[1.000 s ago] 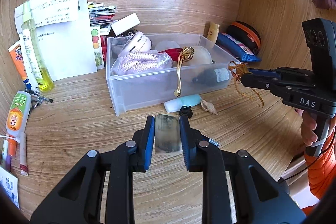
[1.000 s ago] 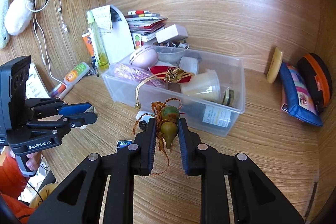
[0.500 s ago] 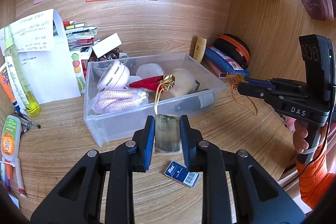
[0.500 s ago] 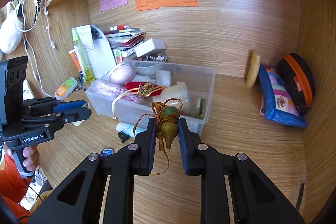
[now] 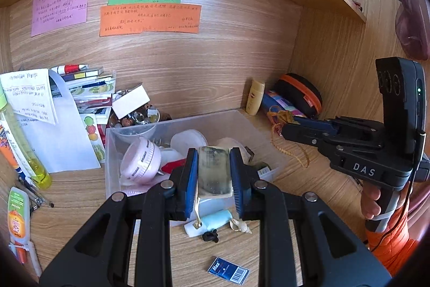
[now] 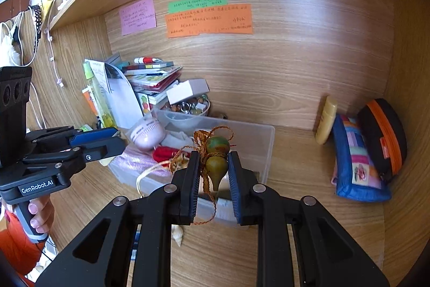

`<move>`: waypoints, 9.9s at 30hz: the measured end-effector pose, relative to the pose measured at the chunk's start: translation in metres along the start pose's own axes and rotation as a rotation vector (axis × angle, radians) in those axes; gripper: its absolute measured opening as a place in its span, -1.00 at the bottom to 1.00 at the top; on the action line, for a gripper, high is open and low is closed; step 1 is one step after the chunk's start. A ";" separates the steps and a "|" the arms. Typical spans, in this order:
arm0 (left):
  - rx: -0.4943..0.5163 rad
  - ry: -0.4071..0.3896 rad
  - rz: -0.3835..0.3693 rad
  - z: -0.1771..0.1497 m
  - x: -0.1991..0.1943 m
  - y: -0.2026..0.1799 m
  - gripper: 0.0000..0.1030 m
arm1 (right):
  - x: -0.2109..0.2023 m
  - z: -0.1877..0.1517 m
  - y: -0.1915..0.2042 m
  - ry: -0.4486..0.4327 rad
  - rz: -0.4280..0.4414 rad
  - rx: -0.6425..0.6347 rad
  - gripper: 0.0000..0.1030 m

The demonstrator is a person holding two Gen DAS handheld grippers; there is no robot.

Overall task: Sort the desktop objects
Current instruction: 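Carry the beige block with the left tool while the right carries the gourd over the bin, then open both tools to drop the beige block and gourd into the bin, then lift both tools away and lower toward the Max card box and seashell, then grasp the blue Max card box with the left tool while the right grasps the seashell, then carry the Max box with the left tool while the right carries the seashell over the bin, then open both tools to release the Max box and seashell into the bin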

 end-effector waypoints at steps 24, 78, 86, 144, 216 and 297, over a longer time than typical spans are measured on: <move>0.001 0.133 0.035 -0.029 0.078 0.016 -0.55 | 0.074 -0.042 -0.025 0.148 -0.081 0.056 -0.64; 0.177 -0.023 0.251 -0.021 0.052 0.012 0.78 | 0.060 -0.034 -0.029 0.082 -0.116 0.065 0.43; 0.184 0.000 0.233 -0.027 0.035 0.015 0.87 | 0.039 -0.039 -0.025 0.082 -0.113 0.060 0.54; 0.153 0.420 0.026 -0.173 0.025 -0.014 0.95 | 0.053 -0.136 0.041 0.304 -0.035 -0.165 0.57; 0.029 0.113 0.110 -0.086 -0.023 0.025 -0.02 | 0.001 -0.082 0.045 0.140 0.055 -0.137 -0.70; 0.060 -0.046 0.188 -0.011 0.050 0.042 0.54 | 0.090 -0.030 0.008 0.111 -0.034 -0.104 -0.17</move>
Point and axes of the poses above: each gripper's, at about its wrist camera, not at the fingertips, and x roughly the way its jaws point, y to its left, z to its top, the point moved 8 cm from there along x, roughly the way its jaws point, and after that the axes turned 3 degrees about -y, right-handed, at the moved point
